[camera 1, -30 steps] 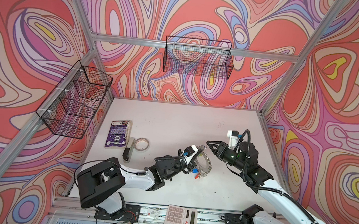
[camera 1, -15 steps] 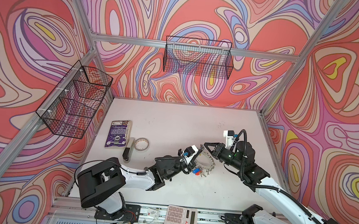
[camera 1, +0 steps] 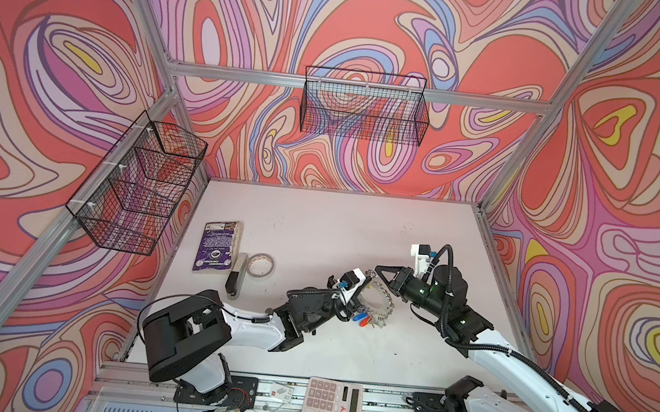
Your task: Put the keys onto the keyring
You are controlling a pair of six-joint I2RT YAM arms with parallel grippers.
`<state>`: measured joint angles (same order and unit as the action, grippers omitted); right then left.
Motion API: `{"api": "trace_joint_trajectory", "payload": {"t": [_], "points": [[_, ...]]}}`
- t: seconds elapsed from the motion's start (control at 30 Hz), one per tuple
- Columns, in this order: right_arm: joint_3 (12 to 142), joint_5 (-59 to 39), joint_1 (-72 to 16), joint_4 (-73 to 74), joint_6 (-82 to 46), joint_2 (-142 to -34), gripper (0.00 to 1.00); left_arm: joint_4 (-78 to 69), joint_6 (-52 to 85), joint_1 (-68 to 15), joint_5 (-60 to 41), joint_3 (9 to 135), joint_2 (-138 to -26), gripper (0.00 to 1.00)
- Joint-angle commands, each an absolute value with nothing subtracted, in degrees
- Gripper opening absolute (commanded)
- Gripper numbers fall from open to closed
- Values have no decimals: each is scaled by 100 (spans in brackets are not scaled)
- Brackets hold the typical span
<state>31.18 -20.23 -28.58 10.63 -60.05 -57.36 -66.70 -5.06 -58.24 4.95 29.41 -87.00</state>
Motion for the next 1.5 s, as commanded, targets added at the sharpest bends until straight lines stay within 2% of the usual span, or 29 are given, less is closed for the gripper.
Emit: {"api": "trace_joint_trajectory", "payload": {"t": [0.0, 0.4, 0.67, 0.77, 0.93, 1.03, 1.17, 1.33, 1.47], "points": [[2877, -2004, -2907, 1116, -6243, -5892, 0, -7522, -640, -5878, 788, 3258, -8470, 0], [2522, -1783, -3151, 1406, -6569, -6018, 1, -7550, -624, -5998, 1285, 3515, -8756, 0], [2290, -1593, -3429, 1859, -6871, -6062, 13, -7545, -432, -6012, 1463, 3573, -8901, 0], [2244, -1598, -3461, 2076, -6843, -5971, 13, -7549, -362, -6012, 1452, 3565, -8933, 0], [2522, -1485, -3577, 1553, -6455, -5871, 19, -7550, -307, -6012, 1467, 3499, -8901, 0], [2531, -1209, -3556, 1228, -6338, -5674, 26, -7542, -266, -6012, 1466, 3398, -8804, 0], [2661, -1278, -3158, 867, -5971, -5554, 36, -7532, -207, -6004, 1486, 3173, -8629, 0], [2838, -1555, -2088, 412, -5180, -5223, 46, -7498, 12, -5919, 1322, 2752, -8358, 0], [2934, -1895, -1885, 1305, -4233, -5268, 51, -7378, 381, -5752, 867, 2598, -8132, 0]]}}
